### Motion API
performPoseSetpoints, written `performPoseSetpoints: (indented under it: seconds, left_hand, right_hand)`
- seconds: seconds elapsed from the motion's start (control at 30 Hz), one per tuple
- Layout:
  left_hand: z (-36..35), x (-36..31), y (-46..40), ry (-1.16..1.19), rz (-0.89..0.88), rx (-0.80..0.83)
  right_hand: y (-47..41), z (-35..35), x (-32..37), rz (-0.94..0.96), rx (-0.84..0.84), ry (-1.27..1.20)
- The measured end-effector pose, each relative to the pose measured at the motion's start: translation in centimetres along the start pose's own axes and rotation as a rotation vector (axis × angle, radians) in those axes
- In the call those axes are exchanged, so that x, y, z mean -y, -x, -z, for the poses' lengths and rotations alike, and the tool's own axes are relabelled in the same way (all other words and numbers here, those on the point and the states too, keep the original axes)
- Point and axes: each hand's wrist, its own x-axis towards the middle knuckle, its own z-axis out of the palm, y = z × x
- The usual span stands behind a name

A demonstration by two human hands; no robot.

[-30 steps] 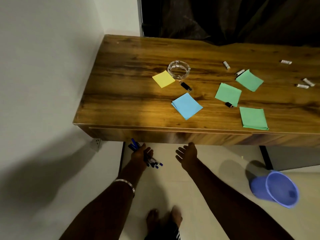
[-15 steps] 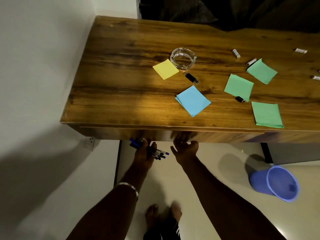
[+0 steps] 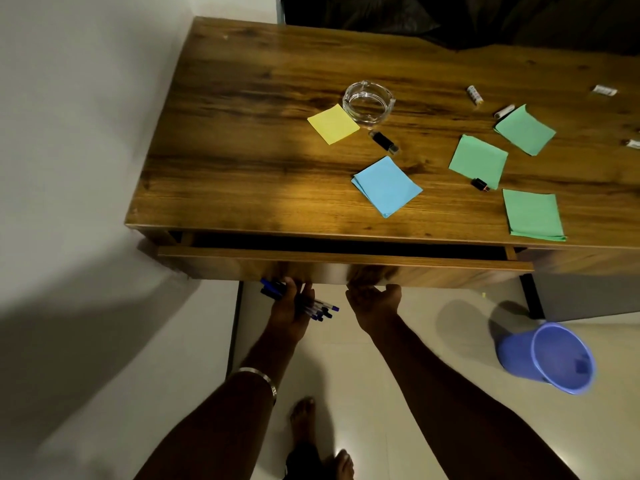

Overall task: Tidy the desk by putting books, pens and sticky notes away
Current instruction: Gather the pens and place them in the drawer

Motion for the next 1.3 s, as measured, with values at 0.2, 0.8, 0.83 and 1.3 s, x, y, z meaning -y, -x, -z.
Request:
performPoseSetpoints:
  seconds: [0.2,0.8,0.83,1.3]
  left_hand:
    - [1.8,1.1,2.2,-0.022,0.002,0.008]
    - [8.1,4.3,10.5,0.031,-0.033,0.110]
    - [8.6,4.6,11.1,0.033,-0.025,0.095]
    - [12.9,6.4,16.9,0.022,0.014,0.044]
  right_hand:
    - [1.0,2.3,-0.9,-0.013,-0.007,0.022]
    - [6.7,10.8,-4.9,-0.054,0.031,0.067]
    - [7.1,11.4,-5.1,-0.053,0.034,0.067]
    - [11.2,17.0,-8.1,-0.046,0.030,0.069]
